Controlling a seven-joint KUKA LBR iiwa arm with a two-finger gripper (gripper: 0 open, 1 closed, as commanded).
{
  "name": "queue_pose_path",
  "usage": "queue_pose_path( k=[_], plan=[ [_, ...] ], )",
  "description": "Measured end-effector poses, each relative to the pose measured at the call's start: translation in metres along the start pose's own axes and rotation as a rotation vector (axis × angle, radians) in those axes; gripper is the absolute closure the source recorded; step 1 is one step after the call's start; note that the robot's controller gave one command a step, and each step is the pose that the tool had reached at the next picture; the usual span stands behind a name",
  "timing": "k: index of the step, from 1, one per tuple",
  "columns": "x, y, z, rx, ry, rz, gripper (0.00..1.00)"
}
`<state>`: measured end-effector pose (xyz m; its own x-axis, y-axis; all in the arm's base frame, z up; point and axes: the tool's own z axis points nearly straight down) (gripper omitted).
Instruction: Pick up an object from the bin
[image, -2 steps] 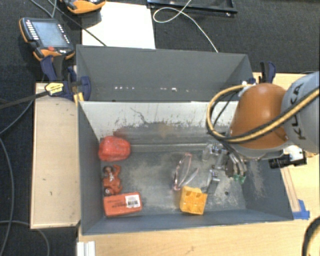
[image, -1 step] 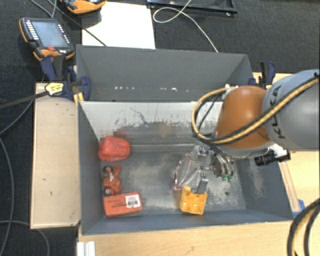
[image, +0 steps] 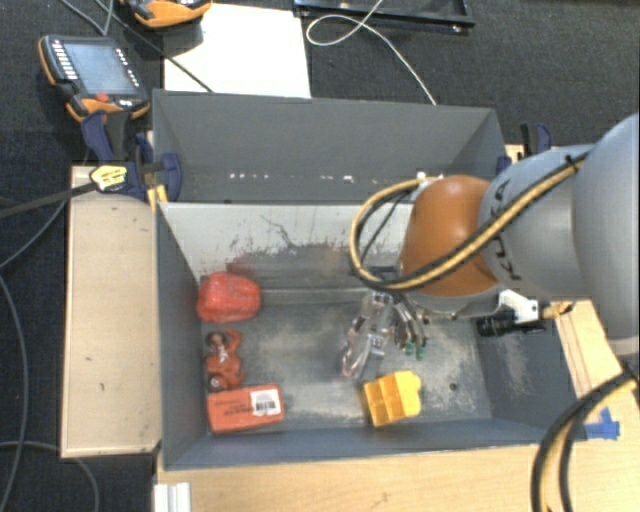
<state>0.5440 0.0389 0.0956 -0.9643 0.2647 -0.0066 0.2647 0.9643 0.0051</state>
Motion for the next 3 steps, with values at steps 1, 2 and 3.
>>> queue_pose_path(
  k=[1,2,3],
  plan=[
    [0.0442,0.0217,0.0249,0.004,0.01,0.05,1.0],
    [0.0442,0.0216,0.0249,0.003,0.01,0.051,1.0],
    [0.0398,0.0233,0.0222,0.001,0.004,0.11,1.0]
  ],
)
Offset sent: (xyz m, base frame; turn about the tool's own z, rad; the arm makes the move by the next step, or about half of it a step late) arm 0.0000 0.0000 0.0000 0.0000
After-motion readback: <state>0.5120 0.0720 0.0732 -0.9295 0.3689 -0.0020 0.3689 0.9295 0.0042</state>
